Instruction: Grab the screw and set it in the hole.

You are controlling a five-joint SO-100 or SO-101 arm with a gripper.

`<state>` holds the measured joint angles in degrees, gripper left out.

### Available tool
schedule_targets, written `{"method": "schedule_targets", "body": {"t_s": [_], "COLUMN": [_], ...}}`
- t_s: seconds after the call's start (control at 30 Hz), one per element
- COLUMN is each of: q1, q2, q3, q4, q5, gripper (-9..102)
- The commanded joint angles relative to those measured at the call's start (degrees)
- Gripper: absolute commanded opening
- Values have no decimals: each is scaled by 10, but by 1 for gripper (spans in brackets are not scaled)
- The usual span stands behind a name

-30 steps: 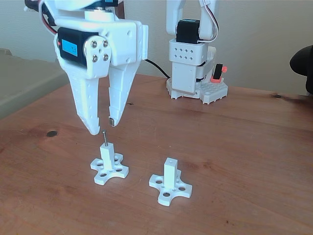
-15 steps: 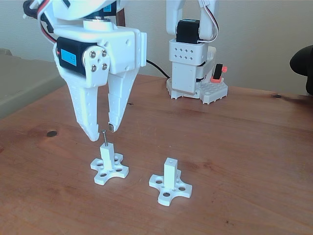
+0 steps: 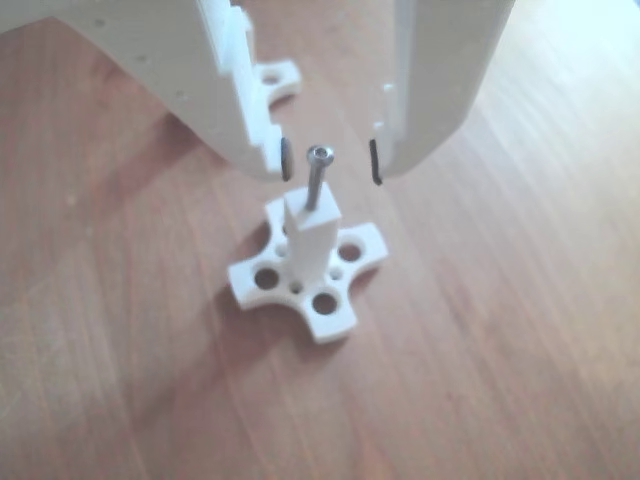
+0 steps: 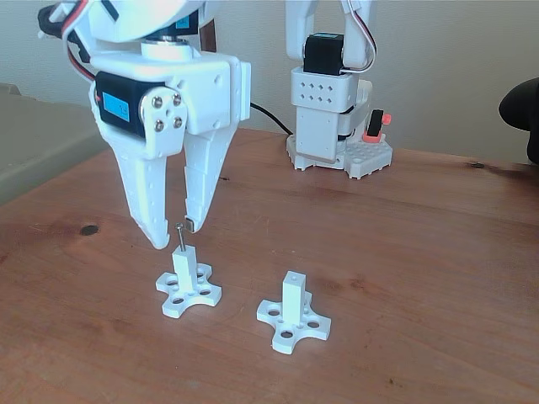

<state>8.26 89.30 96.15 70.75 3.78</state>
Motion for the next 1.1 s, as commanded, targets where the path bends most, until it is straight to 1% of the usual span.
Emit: {"method": "schedule_targets", "body": {"t_s": [0.0,0.77,1.07], "q1": [4,4,4], "q2": [11,-2,-4], "q3": [-41,-41,-41], "q4": [-6,-14,-18], "q5": [-10,-14,-15], "gripper": [8,5,1]}}
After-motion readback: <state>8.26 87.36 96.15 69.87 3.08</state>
